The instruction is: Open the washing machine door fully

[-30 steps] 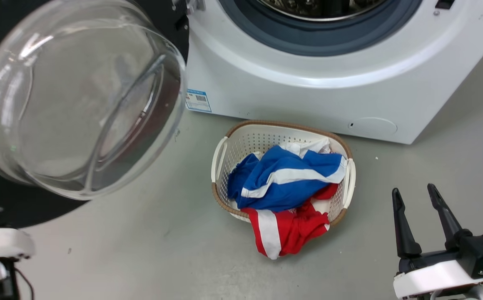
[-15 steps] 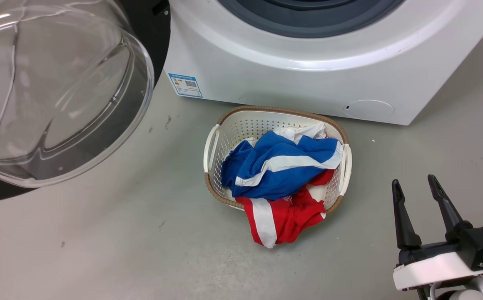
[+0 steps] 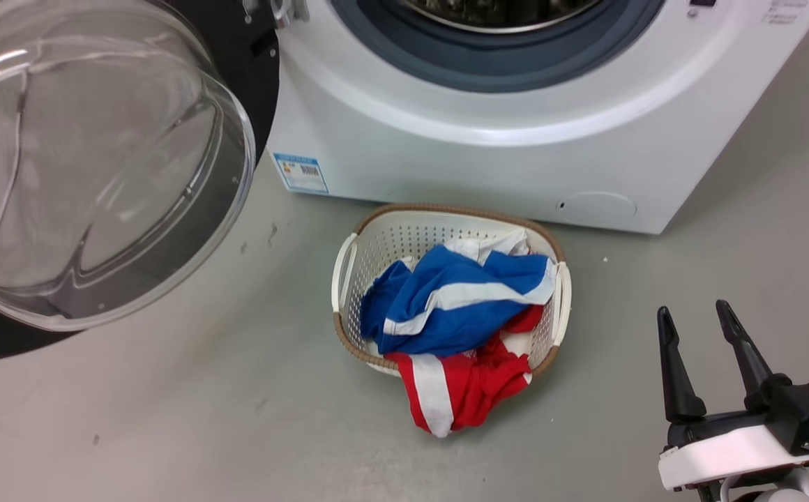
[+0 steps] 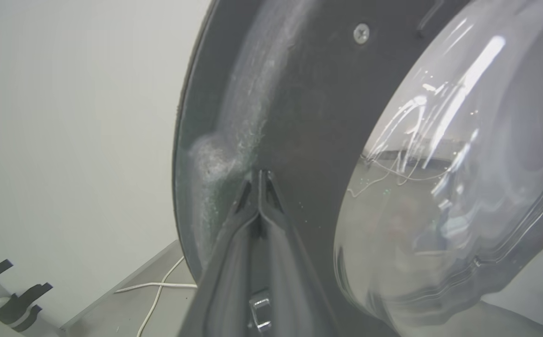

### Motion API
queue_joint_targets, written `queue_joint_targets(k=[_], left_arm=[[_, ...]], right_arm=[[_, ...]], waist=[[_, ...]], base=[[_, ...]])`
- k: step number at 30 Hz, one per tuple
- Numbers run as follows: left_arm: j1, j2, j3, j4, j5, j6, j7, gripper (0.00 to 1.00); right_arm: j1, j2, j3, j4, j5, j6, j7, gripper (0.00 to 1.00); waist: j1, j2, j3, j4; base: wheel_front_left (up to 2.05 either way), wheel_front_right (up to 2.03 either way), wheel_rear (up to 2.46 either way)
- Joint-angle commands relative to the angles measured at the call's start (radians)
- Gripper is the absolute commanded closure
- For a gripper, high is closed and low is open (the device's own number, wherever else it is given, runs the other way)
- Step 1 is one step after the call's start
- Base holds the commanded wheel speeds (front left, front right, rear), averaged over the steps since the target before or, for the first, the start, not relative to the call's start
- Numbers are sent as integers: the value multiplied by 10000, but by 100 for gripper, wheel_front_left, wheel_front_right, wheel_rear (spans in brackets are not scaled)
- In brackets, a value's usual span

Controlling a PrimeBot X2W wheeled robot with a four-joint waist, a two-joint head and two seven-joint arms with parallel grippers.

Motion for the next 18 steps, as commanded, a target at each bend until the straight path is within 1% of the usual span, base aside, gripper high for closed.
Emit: queue_joint_targets(k=[1, 4, 5, 8, 12, 18], left_arm=[[174, -90, 59, -179, 100, -58, -28, 100], [460, -347, 183, -1009, 540, -308, -27, 100], [602, -559, 159, -1638, 753, -485, -29, 100], [798, -805, -114, -2500, 1141, -718, -27, 100], [895, -1154, -721, -3484, 1493, -893, -27, 100], [1326, -1917, -2211, -4580, 1820, -1043, -28, 100]], right_arm=[[69, 20, 8, -3, -11, -3, -17, 0], [140, 18, -73, -40, 52, -3, -17, 0], [239, 20, -102, -63, 76, -3, -17, 0], [384, 18, -133, -118, 82, -3, -17, 0], [491, 18, -260, -353, 71, -3, -17, 0], [643, 18, -317, -782, 168, -3, -17, 0]], waist=[[-1, 0, -196, -48], [-1, 0, -522, -70], [-1, 0, -746, -77], [-1, 0, -1046, -105], [-1, 0, -1347, -182], [-1, 0, -1655, -403]], base=[[0, 0, 0], [0, 0, 0], [0, 0, 0], [0, 0, 0], [0, 0, 0], [0, 0, 0]])
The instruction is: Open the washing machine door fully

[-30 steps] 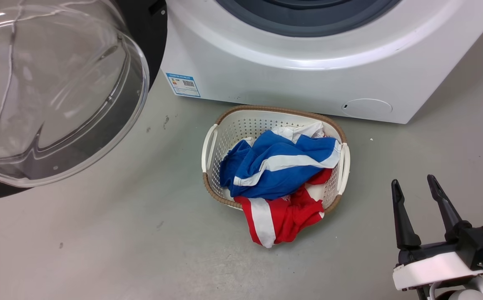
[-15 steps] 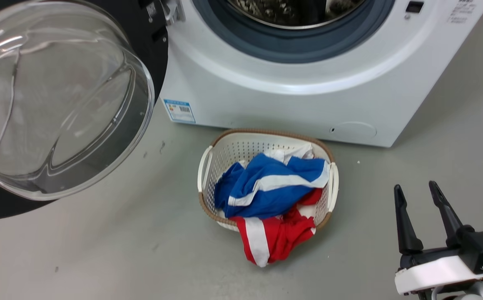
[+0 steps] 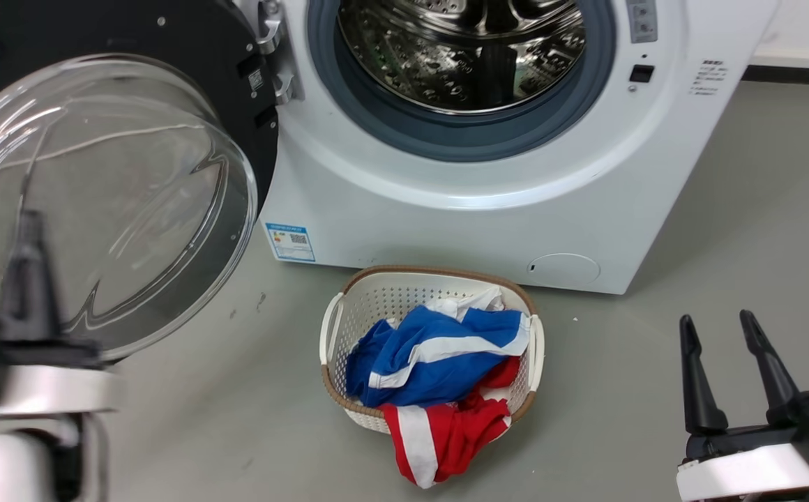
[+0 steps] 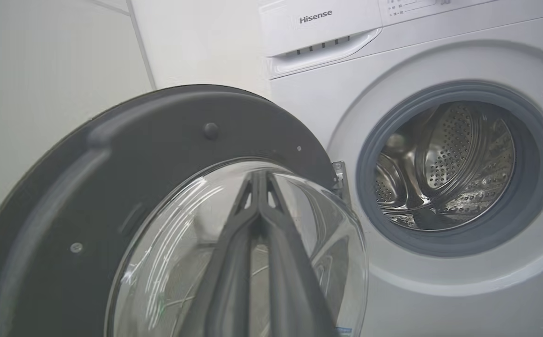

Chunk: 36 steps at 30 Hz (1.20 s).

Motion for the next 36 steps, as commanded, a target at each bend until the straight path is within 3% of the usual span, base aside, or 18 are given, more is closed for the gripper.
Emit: queue_joint_targets(k=[1, 7, 13, 14, 15, 16, 24, 36], left_arm=[[199, -174, -237, -84, 119, -33, -26, 100], [767, -1005, -1442, 6, 368, -13, -26, 100], [1334, -1459, -1800, 300, 341, 224, -26, 100], [1442, -1516, -1833, 363, 354, 301, -26, 68], [1548, -1562, -1853, 429, 359, 364, -26, 19], [1626, -1602, -1884, 460, 384, 438, -26, 0], [2137, -1881, -2116, 904, 57, 726, -26, 0], [2278, -1979, -1968, 1250, -121, 747, -26, 0]], right_arm=[[82, 17, -14, -104, 57, -3, -17, 0], [218, 17, -16, -435, 153, -3, -17, 0], [433, 17, -4, -552, 197, -3, -17, 0], [501, 17, -14, -562, 194, -3, -17, 0], [550, 17, -25, -566, 197, -3, -17, 0], [604, 17, -38, -559, 208, -3, -17, 0], [976, 17, -60, -398, 321, -3, -17, 0], [1158, 17, 32, -140, 423, -3, -17, 0]], waist=[[0, 0, -93, -95], [0, 0, -356, -396], [0, 0, -515, -690], [0, 0, -535, -719], [0, 0, -557, -750], [0, 0, -581, -779], [0, 0, -671, -823], [0, 0, -808, -768]], base=[[0, 0, 0], [0, 0, 0], [0, 0, 0], [0, 0, 0], [0, 0, 0], [0, 0, 0], [0, 0, 0], [0, 0, 0]])
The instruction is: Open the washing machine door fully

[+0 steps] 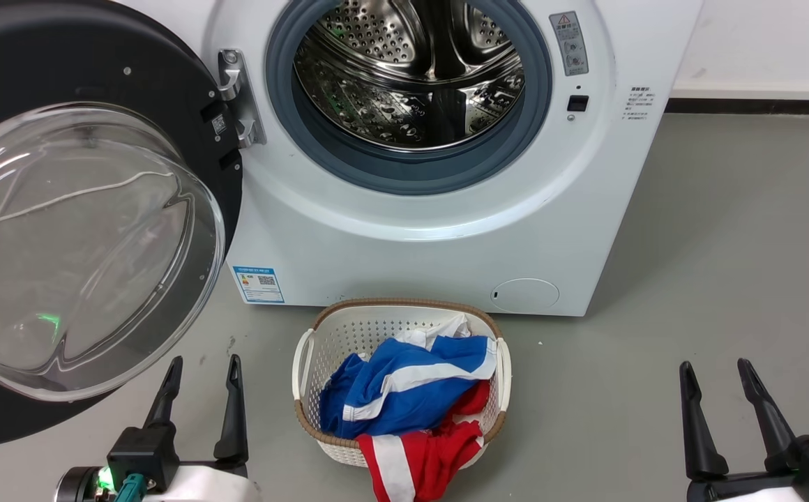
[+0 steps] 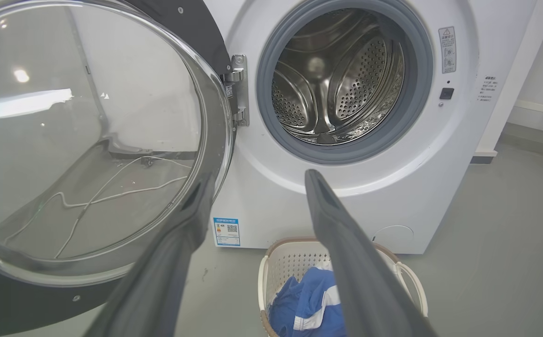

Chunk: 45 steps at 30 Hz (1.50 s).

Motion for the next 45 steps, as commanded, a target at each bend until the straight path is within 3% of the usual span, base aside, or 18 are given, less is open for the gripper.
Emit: queue_joint_targets(k=[1, 5, 6, 11, 31, 45], left_arm=[[89, -13, 16, 12, 12, 8, -26, 0], [68, -24, 53, 3, 165, 135, -26, 0], [3, -17, 36, 43, 137, 104, 3, 100], [208, -77, 43, 540, 59, 84, 79, 100], [-292, -69, 266, 756, -4084, -179, 1079, 100], [-555, -65, 373, 869, -6338, -323, 1615, 100]], right_arm=[[104, 17, 15, 19, 24, -3, -17, 0], [50, 17, 13, 56, 59, -3, -17, 0], [-1, 2, 8, 63, 18, 0, 2, 100], [96, 3, 32, 520, 56, 2, 21, 100], [-648, -205, 162, 1071, 4301, 1, 809, 100], [-1062, -275, 174, 1381, 6555, 1, 1284, 100]], waist=[[1, -1, -3, 1], [1, -1, -32, 8], [1, -1, -32, 7], [1, -1, -36, 4], [1, -1, -23, -72], [1, -1, -15, -123]], base=[[0, 0, 0], [0, 0, 0], [0, 0, 0], [0, 0, 0], [0, 0, 0], [0, 0, 0]])
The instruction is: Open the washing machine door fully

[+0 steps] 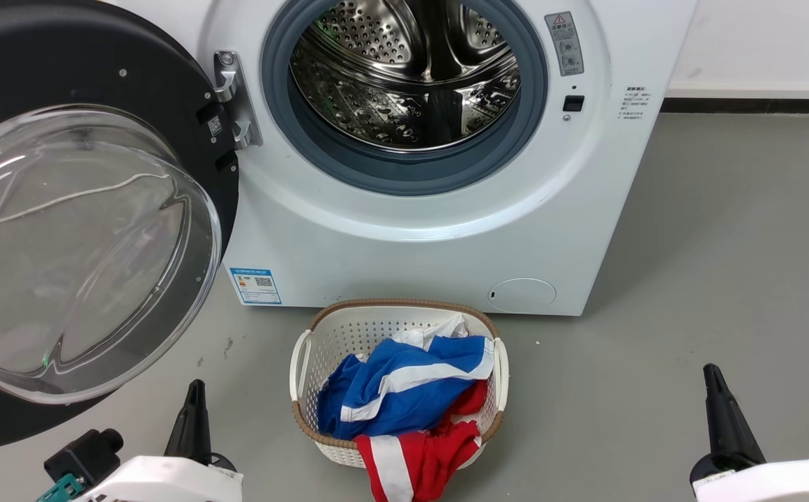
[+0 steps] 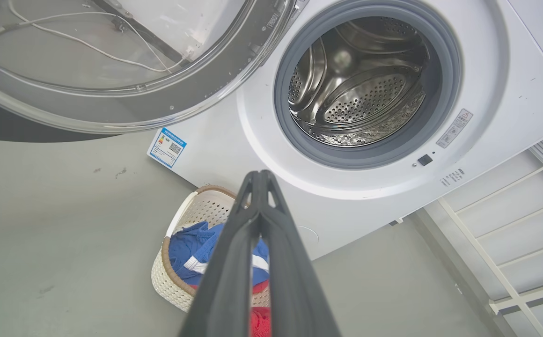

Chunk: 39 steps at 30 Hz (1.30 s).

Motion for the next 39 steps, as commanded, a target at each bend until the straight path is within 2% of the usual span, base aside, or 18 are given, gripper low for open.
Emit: queue_joint_targets(k=[1, 39], left_arm=[[-279, 24, 35, -86, -305, -65, 64, 100], [-828, 34, 279, 167, -4978, -370, 1193, 100]], right_arm=[[-322, -97, 5, -65, 311, 0, 45, 100], [-1156, -135, -114, 604, 4877, 0, 1150, 100]], waist=[[0, -1, 1, -3], [0, -1, 24, -142]], base=[[0, 0, 0], [0, 0, 0]])
